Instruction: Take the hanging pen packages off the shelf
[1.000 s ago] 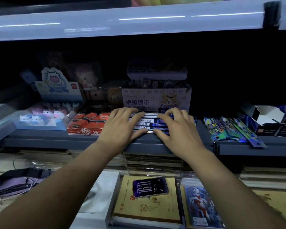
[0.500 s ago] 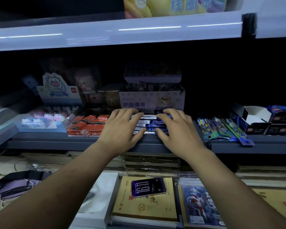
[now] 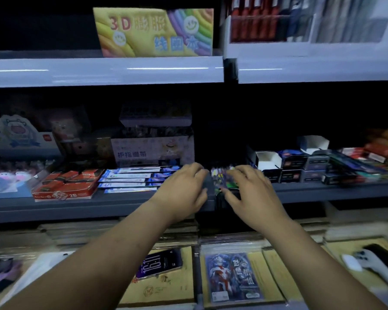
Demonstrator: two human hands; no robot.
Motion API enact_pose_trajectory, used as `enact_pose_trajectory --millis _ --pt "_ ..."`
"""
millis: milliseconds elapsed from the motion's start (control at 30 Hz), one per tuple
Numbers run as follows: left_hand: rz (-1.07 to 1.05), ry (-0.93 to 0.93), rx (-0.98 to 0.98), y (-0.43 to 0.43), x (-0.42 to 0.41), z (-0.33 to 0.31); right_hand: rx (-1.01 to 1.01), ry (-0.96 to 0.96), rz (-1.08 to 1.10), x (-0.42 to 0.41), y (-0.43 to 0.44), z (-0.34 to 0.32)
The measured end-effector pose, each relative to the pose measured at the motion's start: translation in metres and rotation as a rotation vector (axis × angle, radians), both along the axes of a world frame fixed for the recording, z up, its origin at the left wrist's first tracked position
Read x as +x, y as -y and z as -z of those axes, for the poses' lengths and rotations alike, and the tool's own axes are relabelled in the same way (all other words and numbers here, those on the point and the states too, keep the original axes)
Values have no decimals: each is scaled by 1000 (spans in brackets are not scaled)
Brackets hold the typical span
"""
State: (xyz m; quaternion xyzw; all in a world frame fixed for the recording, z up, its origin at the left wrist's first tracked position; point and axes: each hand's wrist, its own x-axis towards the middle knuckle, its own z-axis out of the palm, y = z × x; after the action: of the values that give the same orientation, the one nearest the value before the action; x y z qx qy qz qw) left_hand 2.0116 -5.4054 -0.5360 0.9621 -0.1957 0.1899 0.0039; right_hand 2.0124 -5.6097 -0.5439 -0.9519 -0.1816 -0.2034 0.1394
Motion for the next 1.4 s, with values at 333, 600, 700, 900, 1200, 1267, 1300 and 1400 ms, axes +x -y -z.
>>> enact_pose_trajectory --millis 333,600,700,900,1200,1267,1300,1400 --pt "-111 -221 -312 63 27 15 59 -124 83 9 26 16" --pt "-132 -231 -599 60 37 5 198 -170 33 14 26 20" --pt "-164 -233 -657 58 44 2 290 -201 6 18 25 19" --pt "-250 -356 -740 64 57 -8 397 -222 -38 26 24 16" --pt "-389 -386 -568 85 79 -32 282 -238 -101 41 17 18" --pt "-409 -391 -580 84 81 -35 260 -240 -126 41 18 19" --pt "-420 -403 -589 82 81 -36 260 -240 -145 41 19 19" --pt "-460 -441 -613 75 82 -36 329 -242 -182 41 23 19"
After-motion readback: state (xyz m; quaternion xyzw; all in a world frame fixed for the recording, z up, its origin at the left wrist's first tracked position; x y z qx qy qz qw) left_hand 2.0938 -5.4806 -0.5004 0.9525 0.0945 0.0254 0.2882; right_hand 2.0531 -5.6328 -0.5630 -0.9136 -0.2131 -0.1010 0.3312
